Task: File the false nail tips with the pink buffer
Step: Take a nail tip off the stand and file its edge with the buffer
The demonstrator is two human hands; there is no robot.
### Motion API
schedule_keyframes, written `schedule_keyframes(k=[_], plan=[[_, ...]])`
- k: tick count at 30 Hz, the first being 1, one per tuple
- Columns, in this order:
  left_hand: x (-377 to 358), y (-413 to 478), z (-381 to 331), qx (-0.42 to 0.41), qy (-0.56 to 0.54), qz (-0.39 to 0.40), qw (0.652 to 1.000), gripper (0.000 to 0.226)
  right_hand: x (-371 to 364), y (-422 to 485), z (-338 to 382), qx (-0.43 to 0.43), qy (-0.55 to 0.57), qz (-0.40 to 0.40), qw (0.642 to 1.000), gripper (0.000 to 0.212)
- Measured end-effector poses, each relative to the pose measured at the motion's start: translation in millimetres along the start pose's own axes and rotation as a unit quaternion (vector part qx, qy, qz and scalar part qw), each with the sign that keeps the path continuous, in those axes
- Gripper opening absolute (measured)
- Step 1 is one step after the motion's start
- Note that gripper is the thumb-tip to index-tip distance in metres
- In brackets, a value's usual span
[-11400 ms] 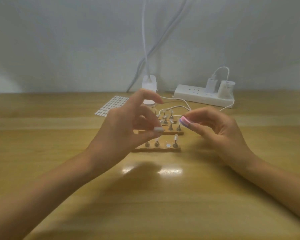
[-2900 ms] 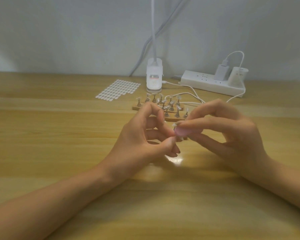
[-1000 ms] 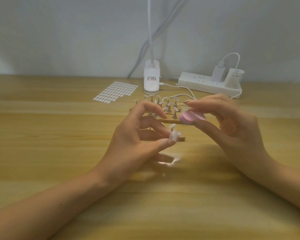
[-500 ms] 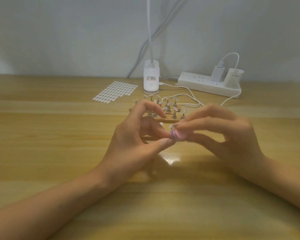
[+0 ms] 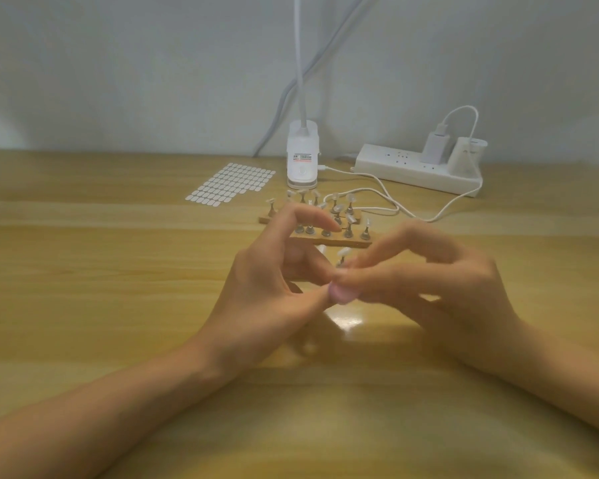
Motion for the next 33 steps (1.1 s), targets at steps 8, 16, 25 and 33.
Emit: schedule_keyframes(k=[8, 16, 25, 33], plan=[[1.9, 0.4, 3.0, 0.005, 0.003, -0.006, 1.0, 0.044, -2.3, 0.8, 6.7, 0.017, -0.018, 0.009, 1.0, 0.02], [0.3, 1.6, 2.7, 0.009, -0.001, 0.001, 1.0, 0.044, 0.1, 0.9, 4.0, 0.011, -0.014, 0.003, 1.0, 0.018], [-0.3, -0.2, 1.7, 0.017, -0.01, 0.001, 1.0, 0.046, 5.4, 1.0, -5.0, -0.021, -0.023, -0.013, 0.999, 0.025], [-1.0, -0.8, -2.2, -0.004, 0.0, 0.008, 1.0, 0.048, 3.1, 1.6, 0.5, -0.015, 0.001, 0.0, 1.0, 0.022]])
Point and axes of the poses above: each hand's wrist, its own y-axis towards the middle knuckle, its own x-axis out of the back of the hand, z = x × y, the point moved 7 cm from there along y, towards the middle knuckle, and after that the axes turned 1 degree about z, right-handed, at the moved point
